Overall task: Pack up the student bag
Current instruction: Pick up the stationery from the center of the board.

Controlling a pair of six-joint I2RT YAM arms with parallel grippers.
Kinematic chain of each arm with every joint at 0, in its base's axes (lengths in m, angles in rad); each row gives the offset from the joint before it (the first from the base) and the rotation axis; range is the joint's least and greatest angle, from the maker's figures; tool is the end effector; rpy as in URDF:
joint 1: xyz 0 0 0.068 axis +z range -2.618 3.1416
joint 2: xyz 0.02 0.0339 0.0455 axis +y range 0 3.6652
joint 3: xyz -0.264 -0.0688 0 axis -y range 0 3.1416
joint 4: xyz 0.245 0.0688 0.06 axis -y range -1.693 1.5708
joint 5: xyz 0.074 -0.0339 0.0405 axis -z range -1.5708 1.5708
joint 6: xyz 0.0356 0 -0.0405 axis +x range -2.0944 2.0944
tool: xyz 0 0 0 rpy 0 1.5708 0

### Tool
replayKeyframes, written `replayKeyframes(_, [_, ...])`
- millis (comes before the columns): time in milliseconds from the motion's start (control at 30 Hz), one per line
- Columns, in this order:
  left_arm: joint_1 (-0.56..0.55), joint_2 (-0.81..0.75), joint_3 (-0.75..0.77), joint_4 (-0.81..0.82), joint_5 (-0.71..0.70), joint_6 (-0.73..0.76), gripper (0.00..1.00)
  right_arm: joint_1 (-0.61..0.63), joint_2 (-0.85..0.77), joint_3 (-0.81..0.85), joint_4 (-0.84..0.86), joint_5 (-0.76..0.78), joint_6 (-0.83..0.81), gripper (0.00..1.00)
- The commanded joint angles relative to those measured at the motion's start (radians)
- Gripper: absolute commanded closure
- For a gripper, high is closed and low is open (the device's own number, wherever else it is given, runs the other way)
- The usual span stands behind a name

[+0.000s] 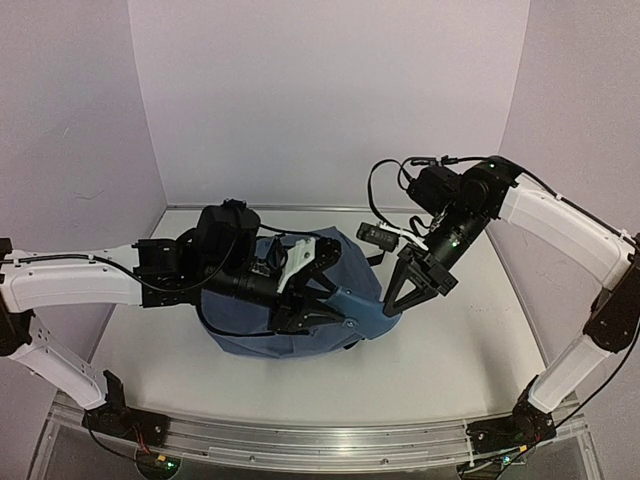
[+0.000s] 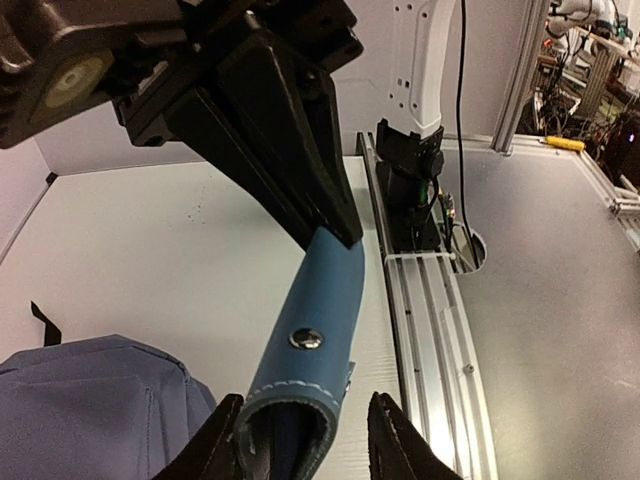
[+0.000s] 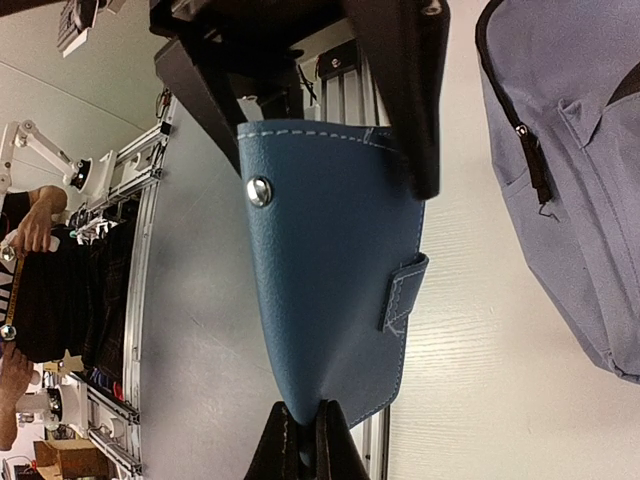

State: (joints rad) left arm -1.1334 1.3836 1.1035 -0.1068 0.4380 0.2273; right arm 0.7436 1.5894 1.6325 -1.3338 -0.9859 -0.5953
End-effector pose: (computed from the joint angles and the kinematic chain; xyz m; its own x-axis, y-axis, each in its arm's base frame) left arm 0.1224 -0.2974 0.3227 0.0666 0.3393 -0.9383 0.9974 -0.0499 0.0528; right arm 0.1956 0.2202 0.3579 -0.2810 -0.6790 -0.6782 -0.8466 -0.1575 0.5084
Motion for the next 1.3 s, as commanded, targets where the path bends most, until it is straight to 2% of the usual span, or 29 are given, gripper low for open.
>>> replayKeyframes(0, [-0.001,-0.049,-0.026,0.137,0.009,-0.046,0.78,0.007,0.007,0.050,-0.023,-0.033,-0.015,1.00])
replayKeyframes(67, [-0.001,-0.060,-0.041,0.150,-0.004,-0.059,0.90,0.007,0.012,0.064,-0.021,-0.030,-0.005,0.98])
replayKeyframes(167, [-0.001,-0.069,-0.055,0.161,-0.028,-0.099,0.99,0.007,0.036,0.095,-0.016,-0.002,0.039,0.81])
replayKeyframes(267, [0.001,-0.086,-0.084,0.197,-0.106,-0.179,1.00,-0.003,0.069,0.146,-0.004,0.059,0.098,0.49])
replayKeyframes(300, [0.002,-0.097,-0.094,0.212,-0.147,-0.205,1.00,-0.010,0.081,0.163,0.003,0.078,0.126,0.42])
replayKeyframes(400, [0.014,-0.134,-0.122,0.243,-0.308,-0.344,1.00,-0.036,0.096,0.198,0.089,0.140,0.238,0.34])
replayKeyframes(500, [0.052,-0.170,-0.137,0.234,-0.431,-0.486,1.00,-0.046,0.088,0.197,0.223,0.279,0.365,0.24])
replayKeyframes(600, [0.120,-0.206,-0.139,0.161,-0.577,-0.666,1.00,-0.047,0.096,0.195,0.342,0.452,0.456,0.22])
replayKeyframes(733, [0.237,-0.276,-0.187,0.061,-0.659,-0.910,1.00,-0.047,0.156,0.239,0.427,0.610,0.519,0.25])
replayKeyframes(967, [0.258,-0.407,-0.247,-0.060,-0.837,-1.057,1.00,0.011,0.339,0.418,0.450,0.713,0.581,0.32])
replayKeyframes(1267, [0.259,-0.463,-0.312,-0.122,-0.898,-1.220,1.00,0.147,0.579,0.662,0.417,0.906,0.585,0.34])
